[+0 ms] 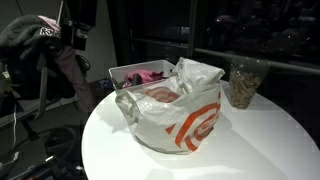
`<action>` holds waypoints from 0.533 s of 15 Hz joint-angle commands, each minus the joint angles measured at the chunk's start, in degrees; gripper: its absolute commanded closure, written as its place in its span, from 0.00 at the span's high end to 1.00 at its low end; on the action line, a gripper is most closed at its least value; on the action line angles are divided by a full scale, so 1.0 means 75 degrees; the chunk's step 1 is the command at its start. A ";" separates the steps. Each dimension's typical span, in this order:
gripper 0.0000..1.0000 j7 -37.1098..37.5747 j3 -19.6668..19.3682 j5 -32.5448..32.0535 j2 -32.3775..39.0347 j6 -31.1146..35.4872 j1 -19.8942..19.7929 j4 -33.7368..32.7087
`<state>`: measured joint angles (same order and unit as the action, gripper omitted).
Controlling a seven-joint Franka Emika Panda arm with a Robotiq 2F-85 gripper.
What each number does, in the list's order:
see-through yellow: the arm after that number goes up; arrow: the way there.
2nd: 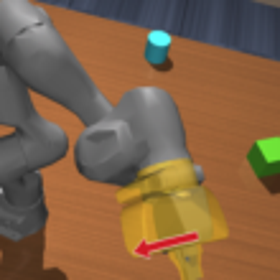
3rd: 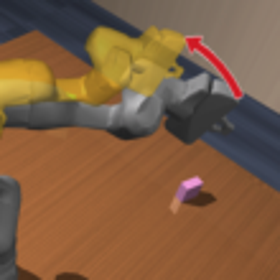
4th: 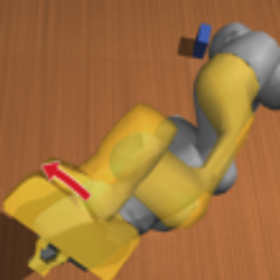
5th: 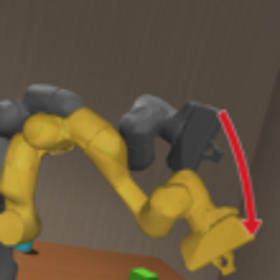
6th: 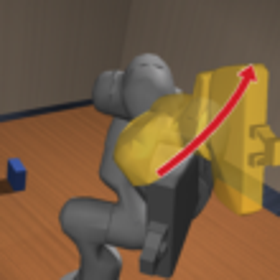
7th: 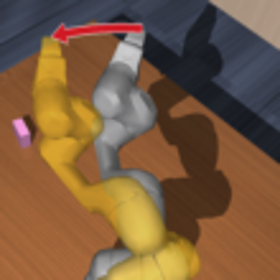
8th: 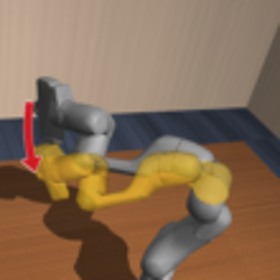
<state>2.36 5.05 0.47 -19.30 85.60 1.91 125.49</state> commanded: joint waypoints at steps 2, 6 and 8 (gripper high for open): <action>1.00 -0.0159 0.0223 0.0549 0.2367 -0.0321 0.0440 -0.2240; 1.00 0.0660 0.0515 0.0366 0.4088 -0.0100 0.0797 -0.3765; 1.00 0.1010 0.0504 0.0582 0.4717 -0.0023 0.0933 -0.4380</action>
<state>6.31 8.85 3.41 7.69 86.47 7.75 102.71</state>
